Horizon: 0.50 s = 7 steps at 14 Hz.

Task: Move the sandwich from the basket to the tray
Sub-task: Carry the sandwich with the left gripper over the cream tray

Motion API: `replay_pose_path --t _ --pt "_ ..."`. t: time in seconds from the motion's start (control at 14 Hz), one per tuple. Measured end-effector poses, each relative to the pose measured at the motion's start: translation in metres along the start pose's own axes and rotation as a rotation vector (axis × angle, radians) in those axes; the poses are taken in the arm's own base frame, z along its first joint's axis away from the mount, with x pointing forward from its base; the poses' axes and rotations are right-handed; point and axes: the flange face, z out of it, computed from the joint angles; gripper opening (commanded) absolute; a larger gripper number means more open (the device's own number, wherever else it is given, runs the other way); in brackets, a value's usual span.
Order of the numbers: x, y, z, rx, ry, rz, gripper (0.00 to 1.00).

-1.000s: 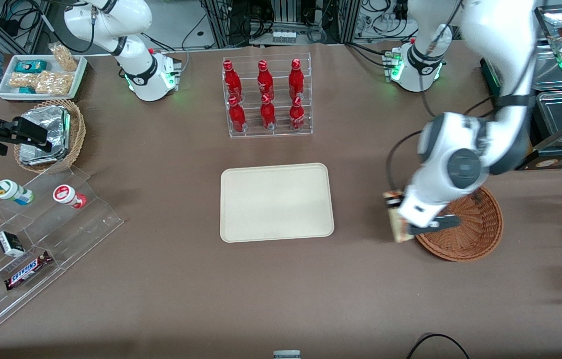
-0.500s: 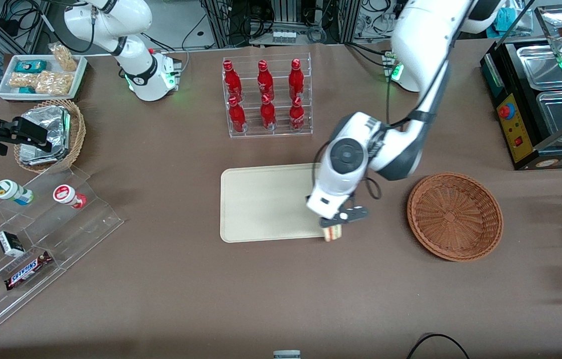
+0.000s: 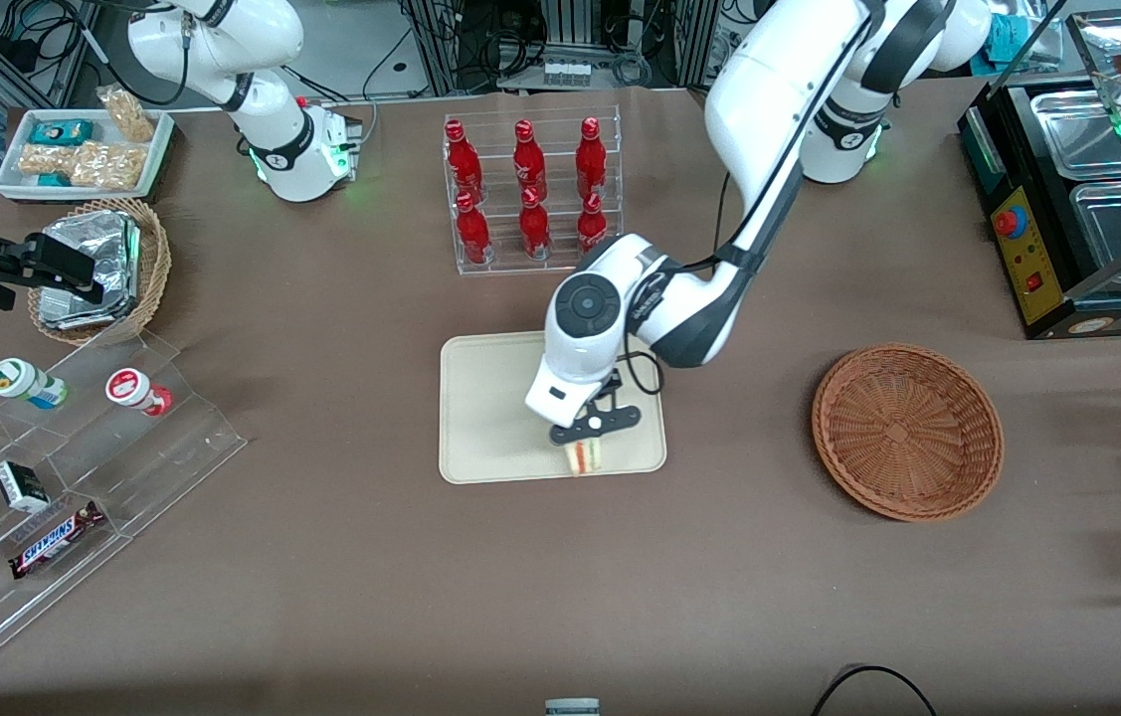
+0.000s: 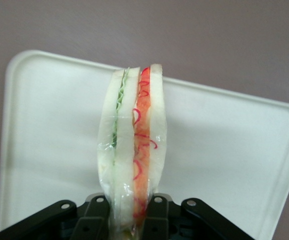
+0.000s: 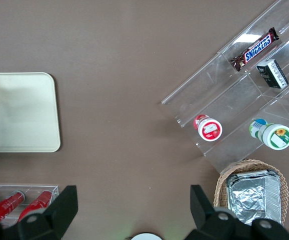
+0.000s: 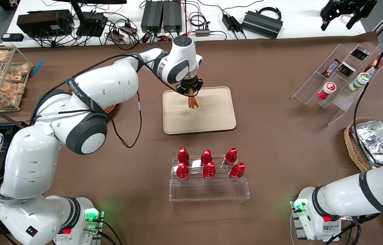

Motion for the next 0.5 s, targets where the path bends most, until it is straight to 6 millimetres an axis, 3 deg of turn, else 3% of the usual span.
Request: replay_pose_path --t 0.14,0.36,0.43,0.5 --pt "-0.016 0.010 0.015 0.002 -0.012 0.027 0.00" --pt "-0.032 0.019 0.021 0.007 -0.018 0.066 0.03" --pt "-0.037 0.021 0.023 0.010 -0.019 0.076 0.08" --pt "-0.042 0.022 0.027 0.016 -0.023 0.088 0.24"
